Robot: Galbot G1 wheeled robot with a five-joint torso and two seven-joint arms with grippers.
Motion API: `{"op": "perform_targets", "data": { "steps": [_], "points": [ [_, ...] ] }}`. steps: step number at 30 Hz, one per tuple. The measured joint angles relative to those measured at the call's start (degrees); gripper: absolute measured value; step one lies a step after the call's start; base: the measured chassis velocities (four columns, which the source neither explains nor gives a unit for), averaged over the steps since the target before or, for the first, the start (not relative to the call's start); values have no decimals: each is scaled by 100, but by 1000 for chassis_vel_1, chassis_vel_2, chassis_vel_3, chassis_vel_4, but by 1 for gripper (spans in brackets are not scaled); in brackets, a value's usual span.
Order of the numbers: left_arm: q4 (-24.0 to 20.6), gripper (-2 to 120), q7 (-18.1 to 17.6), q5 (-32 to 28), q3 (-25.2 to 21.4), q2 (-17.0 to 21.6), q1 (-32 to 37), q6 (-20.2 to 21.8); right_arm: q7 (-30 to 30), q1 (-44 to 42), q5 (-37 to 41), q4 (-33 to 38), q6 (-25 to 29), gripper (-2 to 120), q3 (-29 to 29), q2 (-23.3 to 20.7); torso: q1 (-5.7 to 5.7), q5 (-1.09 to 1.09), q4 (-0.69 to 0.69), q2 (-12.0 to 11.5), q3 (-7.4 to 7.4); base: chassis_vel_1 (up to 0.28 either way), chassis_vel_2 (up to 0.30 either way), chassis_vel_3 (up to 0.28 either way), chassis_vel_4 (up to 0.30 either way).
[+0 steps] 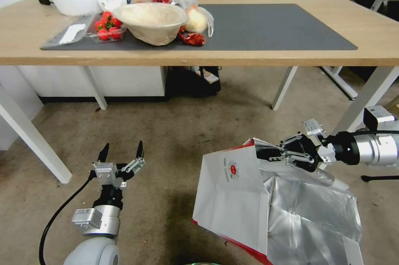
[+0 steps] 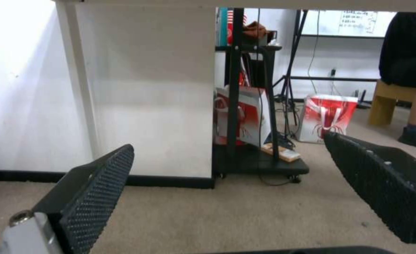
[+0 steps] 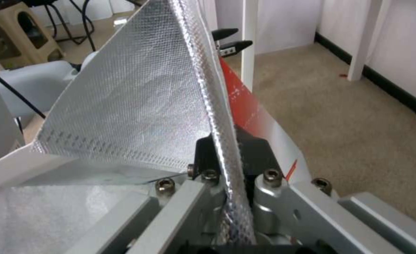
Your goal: Pick up the food delivery bag from the floor and place it on the table.
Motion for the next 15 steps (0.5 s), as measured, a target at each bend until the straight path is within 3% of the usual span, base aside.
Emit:
{"op": "perform_targets", "data": {
  "steps": [15],
  "points": [
    [-34,100,0,-9,-6,8,11,13,29,-5,9,19,-5,0,-7,-44,52,0,0,334,286,0,0,0,0]
  ]
}}
